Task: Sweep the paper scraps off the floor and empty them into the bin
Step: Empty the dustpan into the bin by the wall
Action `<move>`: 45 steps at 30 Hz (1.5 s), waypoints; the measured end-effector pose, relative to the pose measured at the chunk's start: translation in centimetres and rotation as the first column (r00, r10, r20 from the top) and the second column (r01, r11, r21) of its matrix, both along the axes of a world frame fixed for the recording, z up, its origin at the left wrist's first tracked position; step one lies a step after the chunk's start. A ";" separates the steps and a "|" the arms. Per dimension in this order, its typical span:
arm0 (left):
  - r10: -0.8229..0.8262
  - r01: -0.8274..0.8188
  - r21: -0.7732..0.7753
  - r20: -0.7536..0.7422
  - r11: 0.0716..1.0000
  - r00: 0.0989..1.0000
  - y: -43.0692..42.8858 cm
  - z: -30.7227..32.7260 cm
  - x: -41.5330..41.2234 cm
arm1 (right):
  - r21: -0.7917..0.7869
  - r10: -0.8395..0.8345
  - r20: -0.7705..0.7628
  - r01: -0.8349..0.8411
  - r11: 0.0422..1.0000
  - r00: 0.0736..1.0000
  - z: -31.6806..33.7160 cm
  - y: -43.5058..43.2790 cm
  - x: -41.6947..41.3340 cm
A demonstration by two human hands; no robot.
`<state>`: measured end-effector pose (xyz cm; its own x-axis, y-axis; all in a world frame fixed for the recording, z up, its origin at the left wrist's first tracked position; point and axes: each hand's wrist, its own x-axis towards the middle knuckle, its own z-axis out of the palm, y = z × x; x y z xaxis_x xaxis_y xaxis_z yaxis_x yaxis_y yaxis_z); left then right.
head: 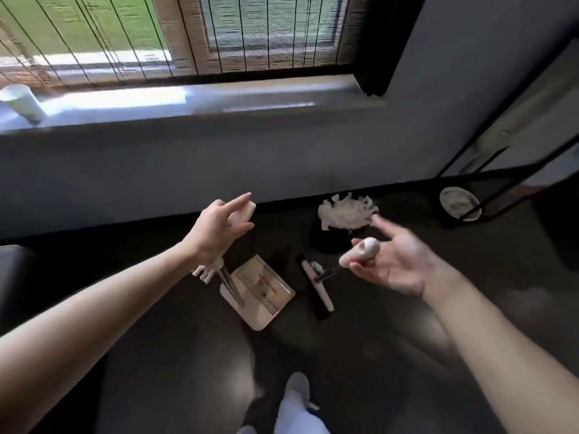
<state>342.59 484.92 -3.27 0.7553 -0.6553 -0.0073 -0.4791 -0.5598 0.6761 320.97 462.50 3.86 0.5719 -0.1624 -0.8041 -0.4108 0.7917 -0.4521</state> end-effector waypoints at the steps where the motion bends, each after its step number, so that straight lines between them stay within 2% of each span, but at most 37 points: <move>1: -0.007 0.007 -0.004 0.001 1.000 1.000 0.7 0.0 -0.7 | -0.014 -0.006 -0.051 0.005 1.000 0.999 -0.2 1.6 -0.3; 5: -0.039 0.036 -0.045 -0.053 0.998 0.998 4.1 -0.5 -4.4 | 0.097 0.023 -0.269 0.003 0.995 0.963 -2.5 8.2 -3.2; 9: -0.039 0.038 -0.018 -0.058 0.999 0.998 6.9 -1.6 -7.7 | 0.063 0.073 -0.458 -0.049 0.997 0.886 -5.0 11.7 -8.3; 14: -0.035 0.027 -0.087 -0.091 0.996 0.995 7.7 -1.8 -9.9 | -0.012 -0.050 -0.433 0.050 0.999 0.900 -5.5 11.1 -14.1; 18: -0.092 0.090 -0.030 -0.083 0.996 0.992 7.9 -1.8 -11.3 | 0.210 -0.150 -0.353 0.235 0.949 0.924 -8.1 13.1 -16.7; 20: -0.123 0.123 -0.005 -0.046 0.992 0.991 8.1 -1.9 -12.5 | 0.258 -0.148 -0.341 0.244 0.935 0.928 -9.5 14.3 -17.4; 21: -0.130 0.130 0.001 -0.027 0.991 0.991 8.3 -2.0 -13.1 | 0.220 -0.109 -0.354 0.196 0.956 0.929 -10.0 14.7 -18.0; 23: -0.129 0.129 -0.009 -0.004 0.992 0.992 8.3 -2.1 -14.1 | 0.030 0.013 -0.419 0.000 1.000 0.908 -10.4 15.2 -19.5; 26: -0.113 0.113 -0.022 -0.012 0.993 0.993 7.9 -2.2 -15.4 | -0.194 0.176 -0.461 -0.293 0.936 0.870 -9.7 15.9 -23.1; 29: -0.089 0.089 -0.020 -0.041 0.996 0.995 7.5 -2.5 -16.6 | -0.281 0.241 -0.453 -0.394 0.875 0.858 -9.3 16.0 -25.7; 31: -0.068 0.067 -0.014 -0.054 0.998 0.996 7.3 -2.7 -17.2 | -0.332 0.270 -0.434 -0.431 0.839 0.859 -9.2 15.7 -26.5; 35: -0.053 0.052 0.013 0.045 0.999 0.998 7.6 -3.0 -17.7 | -0.410 0.290 -0.396 -0.450 0.794 0.872 -9.8 14.3 -27.8; 41: -0.061 0.056 0.048 0.113 0.997 0.992 7.0 -3.8 -18.4 | -0.328 0.205 -0.320 -0.311 0.892 0.925 -11.1 10.6 -26.6; 45: 0.015 -0.020 0.054 0.099 0.998 0.995 5.6 -5.0 -18.5 | -0.294 0.190 -0.311 -0.285 0.913 0.931 -12.7 7.3 -23.7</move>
